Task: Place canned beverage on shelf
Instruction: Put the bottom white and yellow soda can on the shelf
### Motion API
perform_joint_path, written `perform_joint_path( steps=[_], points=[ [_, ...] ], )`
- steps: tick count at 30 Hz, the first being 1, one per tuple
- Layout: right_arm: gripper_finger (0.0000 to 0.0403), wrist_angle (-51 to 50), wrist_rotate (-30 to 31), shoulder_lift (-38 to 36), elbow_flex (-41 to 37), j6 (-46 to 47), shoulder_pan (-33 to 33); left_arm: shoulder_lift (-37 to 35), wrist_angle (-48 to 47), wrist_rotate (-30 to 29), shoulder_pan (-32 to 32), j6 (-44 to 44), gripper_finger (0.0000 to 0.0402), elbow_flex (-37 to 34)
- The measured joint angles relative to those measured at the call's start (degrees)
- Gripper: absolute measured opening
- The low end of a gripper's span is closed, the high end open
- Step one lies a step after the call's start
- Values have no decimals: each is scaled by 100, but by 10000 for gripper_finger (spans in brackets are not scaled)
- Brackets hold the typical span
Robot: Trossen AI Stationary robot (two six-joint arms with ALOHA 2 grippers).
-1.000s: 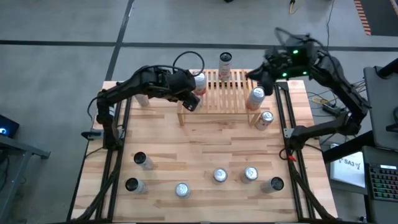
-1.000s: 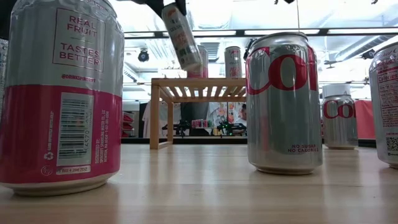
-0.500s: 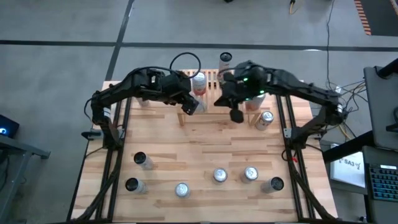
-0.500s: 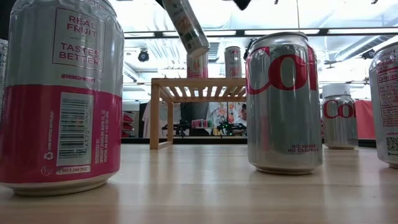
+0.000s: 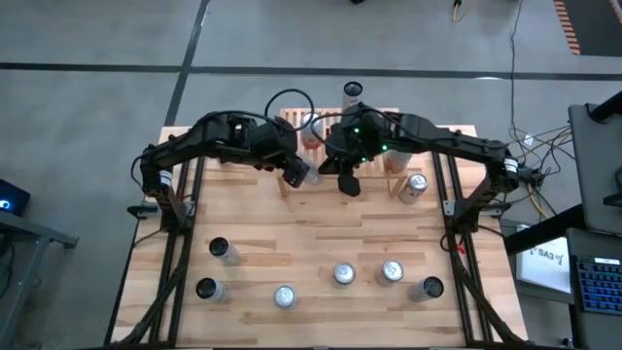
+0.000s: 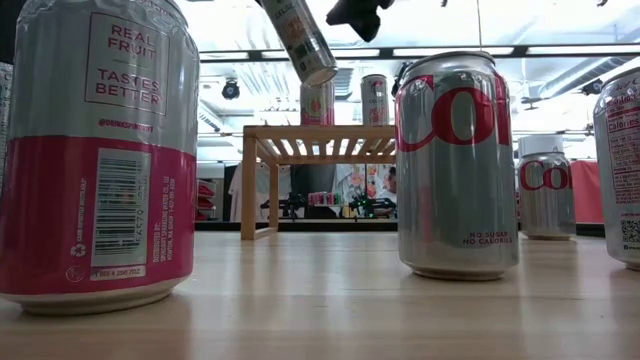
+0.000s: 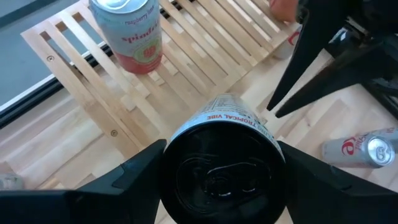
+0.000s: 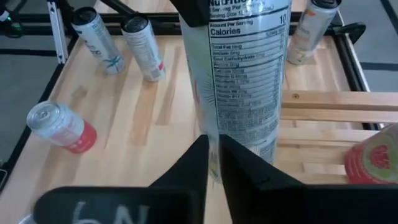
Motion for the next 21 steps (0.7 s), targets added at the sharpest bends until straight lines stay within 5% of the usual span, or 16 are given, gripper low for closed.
perform_joint_path(
  steps=[14, 21],
  points=[
    [244, 167, 46, 184, 0, 397, 48, 2, -212, 0, 0, -92, 247, 2],
    [287, 270, 47, 399, 0, 612, 48, 2, -195, 126, -3, -115, 247, 2]
  ],
)
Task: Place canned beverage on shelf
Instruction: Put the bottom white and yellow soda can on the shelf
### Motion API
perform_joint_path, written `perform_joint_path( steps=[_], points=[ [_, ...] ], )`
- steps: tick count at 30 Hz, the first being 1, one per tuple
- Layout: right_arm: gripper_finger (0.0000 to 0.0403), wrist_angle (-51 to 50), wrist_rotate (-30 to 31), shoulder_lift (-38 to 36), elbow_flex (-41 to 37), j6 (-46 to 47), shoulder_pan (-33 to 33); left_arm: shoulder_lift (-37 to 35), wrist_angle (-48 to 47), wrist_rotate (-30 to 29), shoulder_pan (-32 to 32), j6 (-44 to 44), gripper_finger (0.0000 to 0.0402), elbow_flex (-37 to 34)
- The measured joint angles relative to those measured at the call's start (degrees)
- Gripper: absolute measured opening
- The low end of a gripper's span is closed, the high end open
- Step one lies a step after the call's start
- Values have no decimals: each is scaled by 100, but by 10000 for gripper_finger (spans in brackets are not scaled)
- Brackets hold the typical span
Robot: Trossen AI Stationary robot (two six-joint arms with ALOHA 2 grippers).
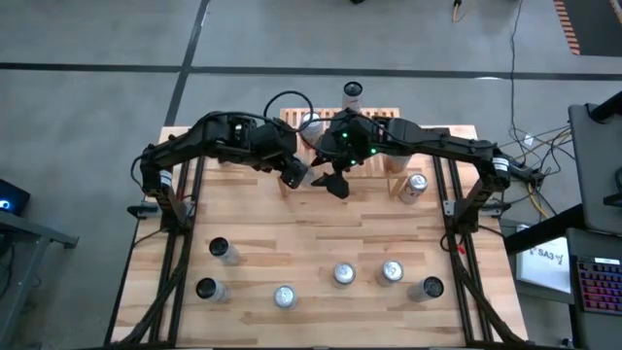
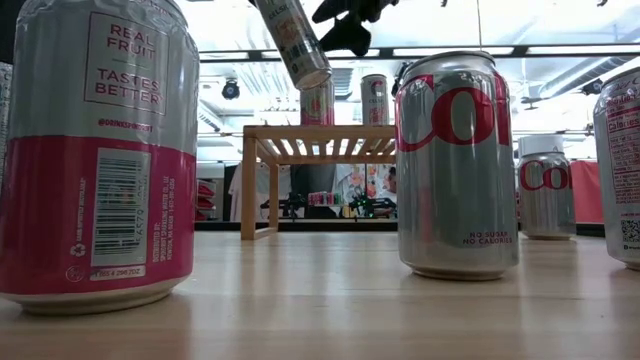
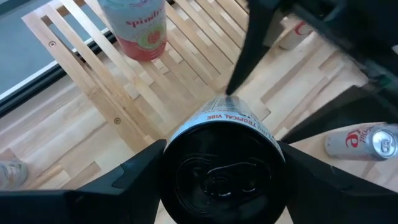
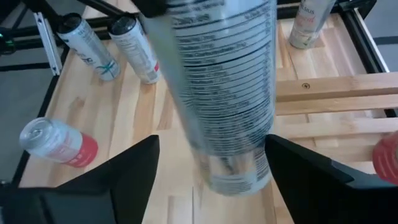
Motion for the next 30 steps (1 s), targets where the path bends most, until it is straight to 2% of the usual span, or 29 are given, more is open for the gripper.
perform_joint_path(
  steps=[23, 27, 30],
  points=[
    [287, 1189, -327, 293, -4, -573, 111, 9, 366, 51, -7, -23, 247, 0],
    [256, 1273, -301, 293, -4, -537, 111, 11, 444, 53, -5, 5, 248, 0],
    [237, 1283, -207, 269, -4, -486, 114, 11, 443, 49, -5, 39, 263, 0]
  ],
)
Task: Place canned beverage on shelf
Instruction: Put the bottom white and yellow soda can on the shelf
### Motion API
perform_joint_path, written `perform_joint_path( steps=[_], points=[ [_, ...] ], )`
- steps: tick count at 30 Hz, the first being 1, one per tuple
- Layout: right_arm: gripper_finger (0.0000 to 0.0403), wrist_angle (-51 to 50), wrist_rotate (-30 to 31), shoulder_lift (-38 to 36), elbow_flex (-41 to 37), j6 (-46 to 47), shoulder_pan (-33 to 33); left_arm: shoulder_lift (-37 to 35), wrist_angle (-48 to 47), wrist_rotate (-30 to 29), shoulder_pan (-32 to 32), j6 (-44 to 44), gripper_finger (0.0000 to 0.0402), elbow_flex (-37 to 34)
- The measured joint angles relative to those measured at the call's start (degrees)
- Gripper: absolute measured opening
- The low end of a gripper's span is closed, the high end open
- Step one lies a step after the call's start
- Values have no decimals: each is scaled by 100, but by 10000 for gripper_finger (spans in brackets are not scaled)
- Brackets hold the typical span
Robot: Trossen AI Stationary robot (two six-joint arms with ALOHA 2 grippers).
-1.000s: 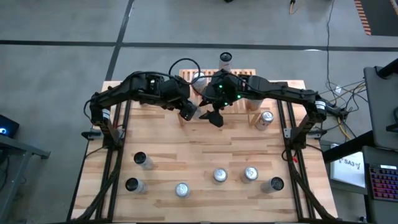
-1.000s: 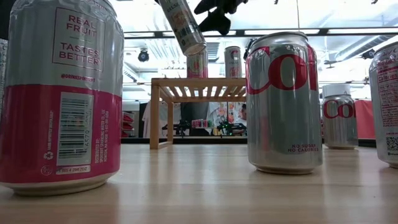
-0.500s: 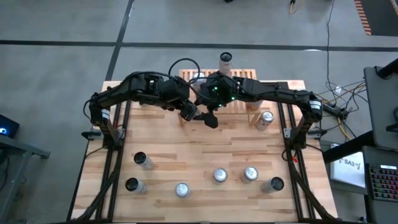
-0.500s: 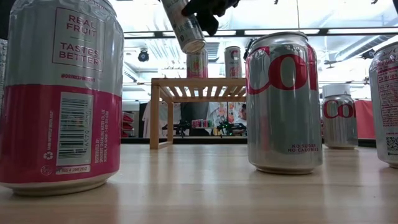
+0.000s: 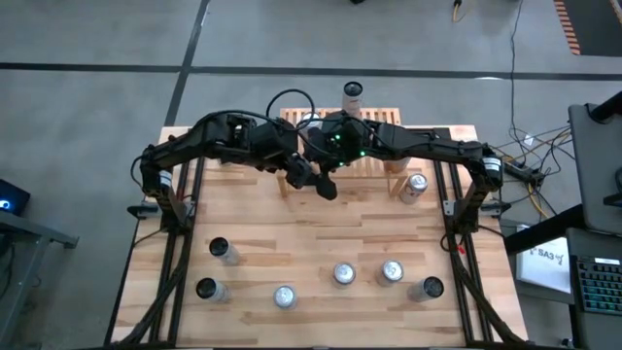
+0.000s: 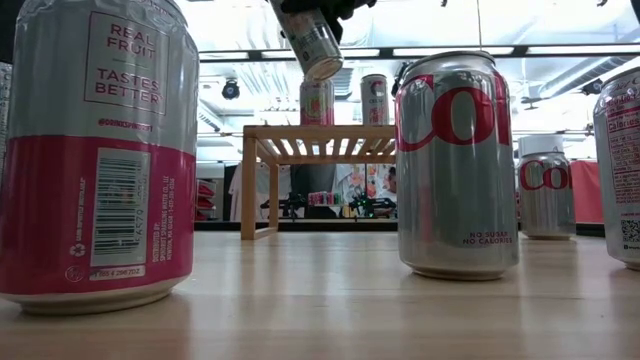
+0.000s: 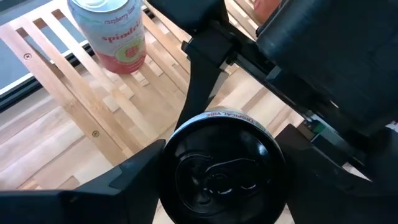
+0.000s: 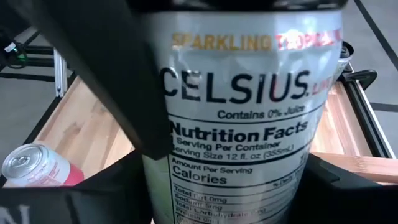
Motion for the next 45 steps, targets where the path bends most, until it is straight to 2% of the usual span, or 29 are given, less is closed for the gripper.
perform_joint_path(
  steps=[6, 9, 17, 21, 25, 31, 35, 38, 41, 45],
  points=[
    [237, -22, 90, -196, 0, 105, -45, -110, 110, -139, 7, 343, 329, 2],
    [237, -15, 95, -396, 0, 189, -127, -286, 316, -207, 0, 606, 348, 4],
    [237, -123, 44, -991, -28, 76, -332, -897, 1181, -805, -291, 2845, 356, 20],
    [237, -3, 19, -1177, -129, 82, -328, -1006, 1538, -1030, -401, 3364, 356, -2],
    [237, 720, 53, -1456, -421, 239, -330, -1099, 1978, -1086, -481, 3605, 357, -12],
    [237, 2238, 53, -1854, -1346, 574, -268, -1016, 2482, -1047, -652, 3910, 351, -200],
    [237, 2984, 251, -2090, -1954, 651, -182, -1124, 3002, -1047, -747, 4113, 343, -558],
    [237, 3186, 358, -2225, -2229, 646, -157, -1276, 3399, -1045, -754, 4148, 337, -1028],
    [237, 3215, 399, -2270, -2375, 670, -115, -1565, 4075, -1043, -752, 4151, 333, -1702],
    [237, 3237, 394, -2277, -2459, 732, -100, -2139, 5341, -1045, -752, 4116, 332, -2939]
  ],
)
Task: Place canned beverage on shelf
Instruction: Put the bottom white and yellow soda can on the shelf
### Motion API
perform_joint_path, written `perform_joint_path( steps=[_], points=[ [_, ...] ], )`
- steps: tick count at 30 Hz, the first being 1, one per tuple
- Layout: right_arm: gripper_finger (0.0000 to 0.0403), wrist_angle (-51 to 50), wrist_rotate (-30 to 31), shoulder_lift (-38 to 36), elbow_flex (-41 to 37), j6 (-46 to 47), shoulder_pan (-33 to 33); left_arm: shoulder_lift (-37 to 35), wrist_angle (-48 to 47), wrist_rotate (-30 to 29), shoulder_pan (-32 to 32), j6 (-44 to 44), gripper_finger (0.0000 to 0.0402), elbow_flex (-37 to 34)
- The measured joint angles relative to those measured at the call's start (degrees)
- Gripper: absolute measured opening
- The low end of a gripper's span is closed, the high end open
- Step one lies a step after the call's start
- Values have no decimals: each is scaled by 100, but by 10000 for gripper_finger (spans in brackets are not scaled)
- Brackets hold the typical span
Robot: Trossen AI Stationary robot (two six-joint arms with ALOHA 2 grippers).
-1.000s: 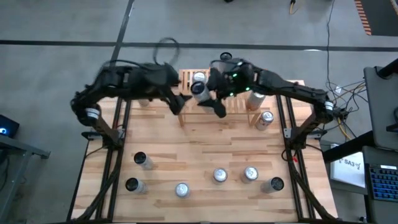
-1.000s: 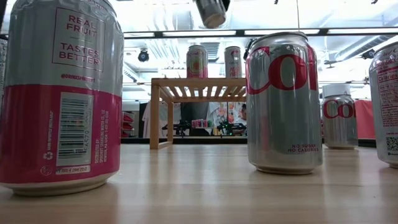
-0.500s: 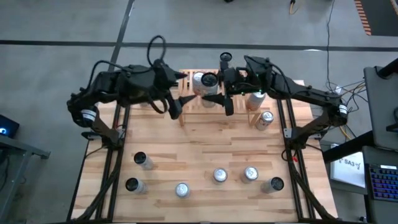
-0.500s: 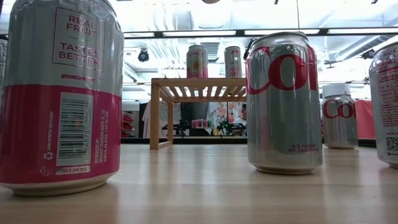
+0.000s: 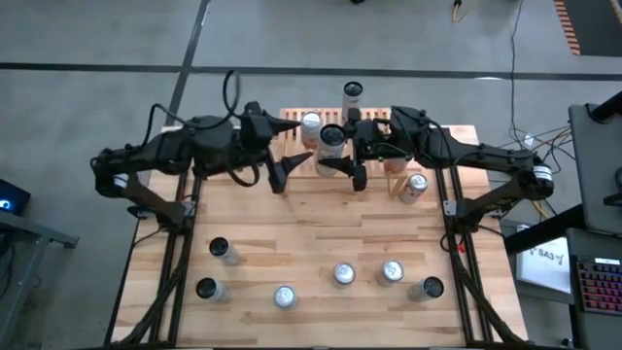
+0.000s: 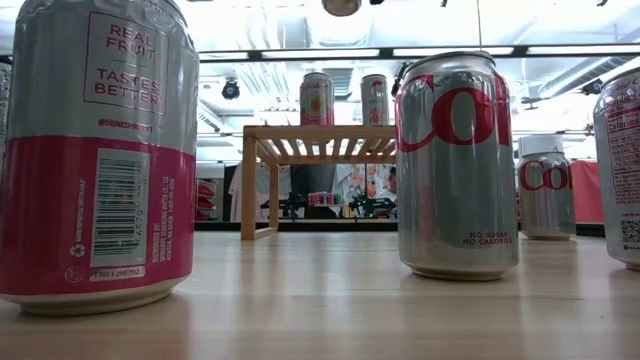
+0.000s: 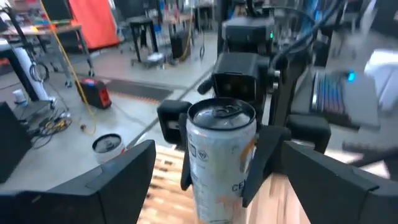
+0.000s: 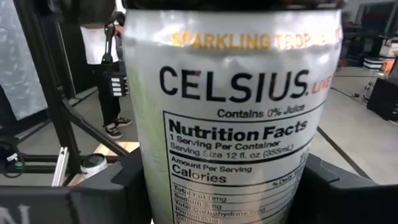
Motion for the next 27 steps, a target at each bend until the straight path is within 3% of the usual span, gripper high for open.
perform_joint_path(
  steps=[6, 11, 27],
  points=[
    [237, 27, 21, 105, -6, 107, 0, -423, 2356, 122, 0, -120, 331, -1844],
    [237, 10, 24, 166, -13, 205, 2, -460, 3705, 120, 57, -144, 331, -2573],
    [237, -7, 111, 166, -13, 96, 24, -197, 3882, 259, 291, -320, 331, -2617]
  ],
)
